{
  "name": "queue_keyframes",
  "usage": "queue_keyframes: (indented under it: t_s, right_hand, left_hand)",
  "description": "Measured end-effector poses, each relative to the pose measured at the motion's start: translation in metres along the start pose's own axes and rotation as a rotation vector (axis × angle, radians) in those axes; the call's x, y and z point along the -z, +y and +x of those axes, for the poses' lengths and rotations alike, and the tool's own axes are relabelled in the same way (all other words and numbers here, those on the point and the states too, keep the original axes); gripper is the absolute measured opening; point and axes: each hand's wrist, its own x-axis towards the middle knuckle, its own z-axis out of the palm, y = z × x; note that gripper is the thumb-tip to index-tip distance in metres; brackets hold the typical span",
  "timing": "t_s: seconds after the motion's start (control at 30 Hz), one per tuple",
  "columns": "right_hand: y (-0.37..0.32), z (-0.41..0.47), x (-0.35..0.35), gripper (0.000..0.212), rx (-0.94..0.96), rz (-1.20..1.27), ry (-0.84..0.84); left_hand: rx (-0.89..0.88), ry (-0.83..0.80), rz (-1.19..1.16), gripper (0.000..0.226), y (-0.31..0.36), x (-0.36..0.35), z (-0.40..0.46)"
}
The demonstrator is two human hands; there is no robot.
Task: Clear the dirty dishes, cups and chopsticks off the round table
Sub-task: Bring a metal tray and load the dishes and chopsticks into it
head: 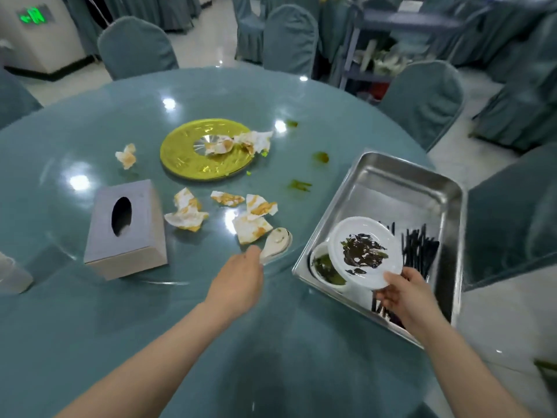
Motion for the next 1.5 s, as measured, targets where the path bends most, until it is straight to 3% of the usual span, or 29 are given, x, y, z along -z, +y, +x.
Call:
queue_keyframes:
  t_s: [0.23, 0.5, 0.73, 0.9, 1.03, 1.17, 1.5]
  right_hand:
    - [-0.022, 0.083, 0.029, 0.012, 0.003, 0.069, 0.172]
    - [-0.011, 0.153, 0.000, 0.014, -0.050, -0.124, 0.119]
    - [-0.011, 0.154, 0.015, 0.015, -0.125, -0.040, 0.077]
    - [-0.019, 0.144, 0.040, 0.018, -0.052, -0.112, 0.074]
    - [-0.021, 0.133, 0.052, 0.015, -0.009, -0.120, 0.011]
    - [-0.021, 0.129, 0.060, 0.017, 0.007, -0.137, 0.020]
    - [-0.034, 0.105, 0.022, 0.016, 0.072, -0.207, -0.132]
  left_hand:
    - [-0.009, -0.048, 0.016, 0.002, 0.057, -0.028, 0.060]
    - [-0.009, -0.083, 0.153, 0.013, 0.077, -0.047, 0.089]
    - [-0.030, -0.104, 0.164, 0.009, 0.085, -0.069, 0.094]
    - [-0.098, -0.106, 0.175, 0.011, 0.103, -0.087, 0.103]
    - [-0.163, -0.110, 0.279, 0.033, 0.105, -0.098, 0.103]
    - [-0.147, -0.158, 0.369, 0.024, 0.099, -0.101, 0.096]
    - [-0.158, -0.081, 0.207, 0.040, 0.089, -0.082, 0.086]
